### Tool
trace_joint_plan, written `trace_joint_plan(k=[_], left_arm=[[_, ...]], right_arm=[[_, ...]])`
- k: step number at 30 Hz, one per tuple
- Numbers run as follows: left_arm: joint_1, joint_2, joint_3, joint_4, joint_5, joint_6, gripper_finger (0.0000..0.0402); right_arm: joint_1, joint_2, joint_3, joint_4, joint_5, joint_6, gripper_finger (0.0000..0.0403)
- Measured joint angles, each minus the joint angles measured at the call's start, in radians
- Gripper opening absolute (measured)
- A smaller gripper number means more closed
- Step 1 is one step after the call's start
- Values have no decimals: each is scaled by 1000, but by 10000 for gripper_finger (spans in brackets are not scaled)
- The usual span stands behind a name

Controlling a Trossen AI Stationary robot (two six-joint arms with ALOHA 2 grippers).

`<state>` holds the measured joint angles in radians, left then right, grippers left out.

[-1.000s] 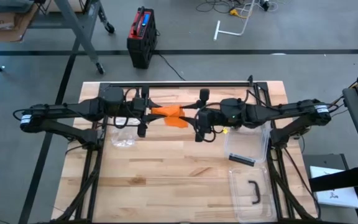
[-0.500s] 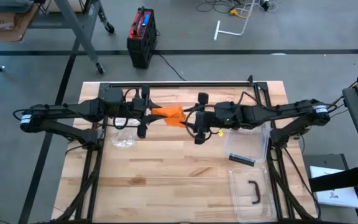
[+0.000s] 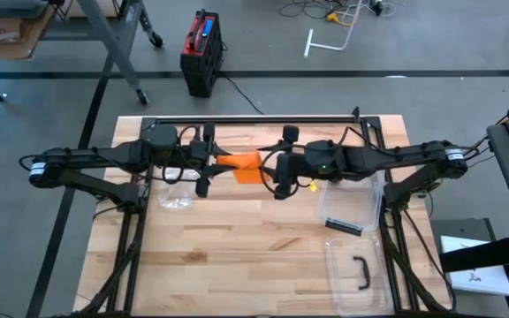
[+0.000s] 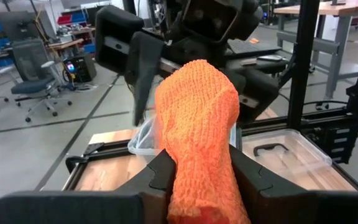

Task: Roll bandage
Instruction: Roll the orange bandage

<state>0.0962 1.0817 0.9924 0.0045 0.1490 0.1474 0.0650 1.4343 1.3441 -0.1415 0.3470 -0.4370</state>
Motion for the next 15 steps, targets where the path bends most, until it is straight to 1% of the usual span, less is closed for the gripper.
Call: trace_joint_plan(k=[3, 7, 9, 12, 15], left_arm=[[0, -1, 0, -1, 3, 0, 80], [0, 10, 0, 3, 76, -3, 80], [0, 20, 0, 5, 107, -4, 80], [-1, 33, 0, 6, 138, -33, 80], [0, 54, 0, 4, 158, -113, 80]], right_arm=[[-2, 1, 2, -21, 20, 6, 200], [-1, 14, 2, 15, 21, -19, 190], [-8, 23, 0, 44, 20, -50, 178], [-27, 26, 0, 83, 22, -126, 138], [-54, 29, 1, 98, 34, -209, 69]])
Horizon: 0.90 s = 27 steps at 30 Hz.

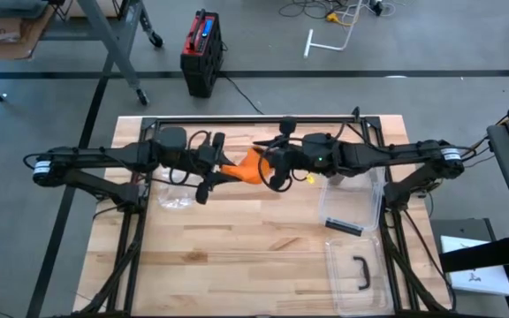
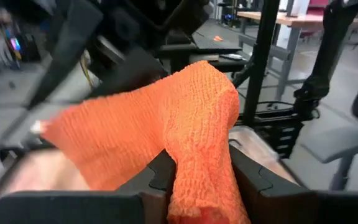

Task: Roll bandage
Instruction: Roll the orange bandage

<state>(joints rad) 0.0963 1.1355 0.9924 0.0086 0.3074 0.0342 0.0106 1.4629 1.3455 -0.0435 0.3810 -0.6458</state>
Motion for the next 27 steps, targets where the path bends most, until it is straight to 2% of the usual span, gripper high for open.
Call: trace_joint_plan(k=[2, 3, 9, 14, 16, 19, 22, 27], left_arm=[[1, 13, 0, -7, 7, -55, 80], [4, 22, 0, -8, 21, -72, 80], [42, 88, 0, -63, 54, -154, 80], [103, 134, -55, -17, 61, -233, 80], [149, 139, -107, 61, 110, -298, 80], [231, 144, -207, 272, 207, -475, 80], [301, 172, -303, 479, 259, -674, 80], [358, 240, -380, 702, 279, -885, 80]], right_arm=[[-20, 1, 0, 4, 5, -54, 21], [-30, 1, 0, 5, 5, -78, 11], [-106, 1, -28, -9, 5, -94, 2], [-161, 1, -95, -117, -77, 30, 6], [-163, -6, -124, -166, -89, 84, 6], [-158, -28, -177, -196, -94, 178, 6], [-137, -59, -248, -145, -96, 248, 7], [-107, -68, -345, 2, -132, 363, 8]])
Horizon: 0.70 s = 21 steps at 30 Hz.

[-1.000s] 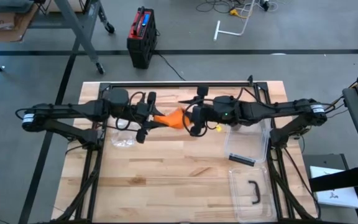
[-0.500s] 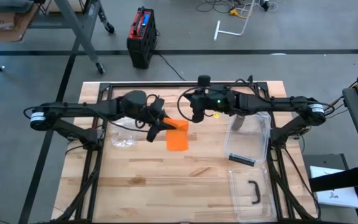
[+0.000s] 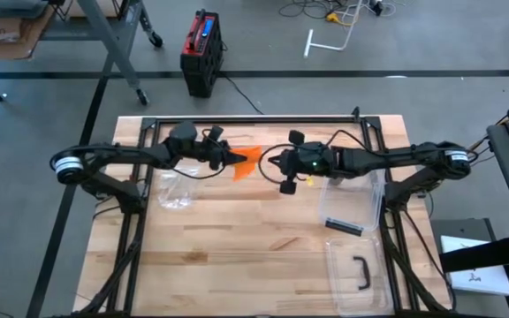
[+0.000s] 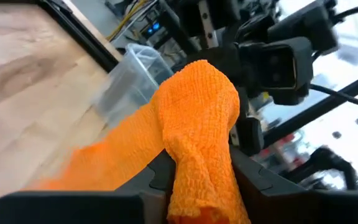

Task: Roll bandage
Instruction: Roll the orange bandage

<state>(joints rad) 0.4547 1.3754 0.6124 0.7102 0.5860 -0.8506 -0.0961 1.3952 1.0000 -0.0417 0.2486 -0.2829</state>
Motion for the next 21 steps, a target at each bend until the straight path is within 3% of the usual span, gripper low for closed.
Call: trace_joint_plan(k=[7, 14, 21], left_arm=[[2, 49, -18, 190, 50, -148, 80], [-5, 41, -20, 195, 88, -127, 80], [-31, 37, -20, 199, 88, -53, 80]], right_arm=[[-22, 25, -105, 162, -57, 175, 65], [-27, 31, -141, 358, -70, 193, 148], [-29, 81, -138, 460, -106, 140, 155]])
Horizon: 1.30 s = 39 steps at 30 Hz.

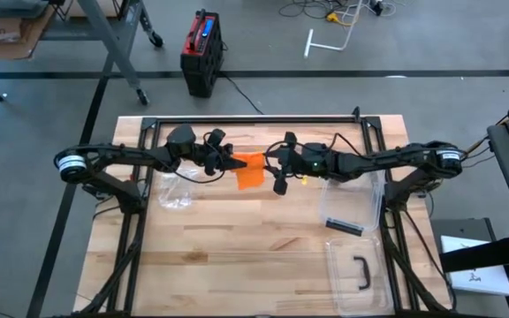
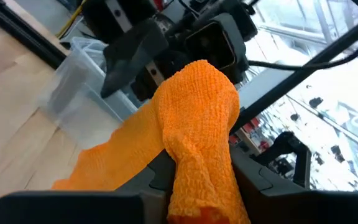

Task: Roll bandage
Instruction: Roll the orange bandage

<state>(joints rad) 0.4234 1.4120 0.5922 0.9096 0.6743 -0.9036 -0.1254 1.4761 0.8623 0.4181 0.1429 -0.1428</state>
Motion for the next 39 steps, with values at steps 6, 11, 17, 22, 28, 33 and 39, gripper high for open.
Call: trace_joint_plan(k=[6, 11, 17, 22, 28, 33, 39], left_arm=[[-15, 0, 0, 23, -2, 31, 80], [-28, -1, 0, 22, 20, 29, 80], [-35, -1, 1, 31, 31, 32, 82], [-35, -3, -3, 41, 34, 64, 98], [-48, -3, -29, 20, 146, 148, 116], [-54, -3, -30, 23, 3, 139, 117], [-19, -4, -6, 32, -80, 273, 116]], right_arm=[[-1, 51, -1, 74, -65, -114, 73], [-1, 28, -1, 84, 105, -289, 9], [0, -60, 0, 40, 226, -501, 1], [0, -153, -1, -38, 243, -581, 1], [-13, -211, 0, -97, 317, -490, 0], [-11, -178, -6, -231, 137, -213, 0], [-10, -183, -5, -263, -62, 106, 42]])
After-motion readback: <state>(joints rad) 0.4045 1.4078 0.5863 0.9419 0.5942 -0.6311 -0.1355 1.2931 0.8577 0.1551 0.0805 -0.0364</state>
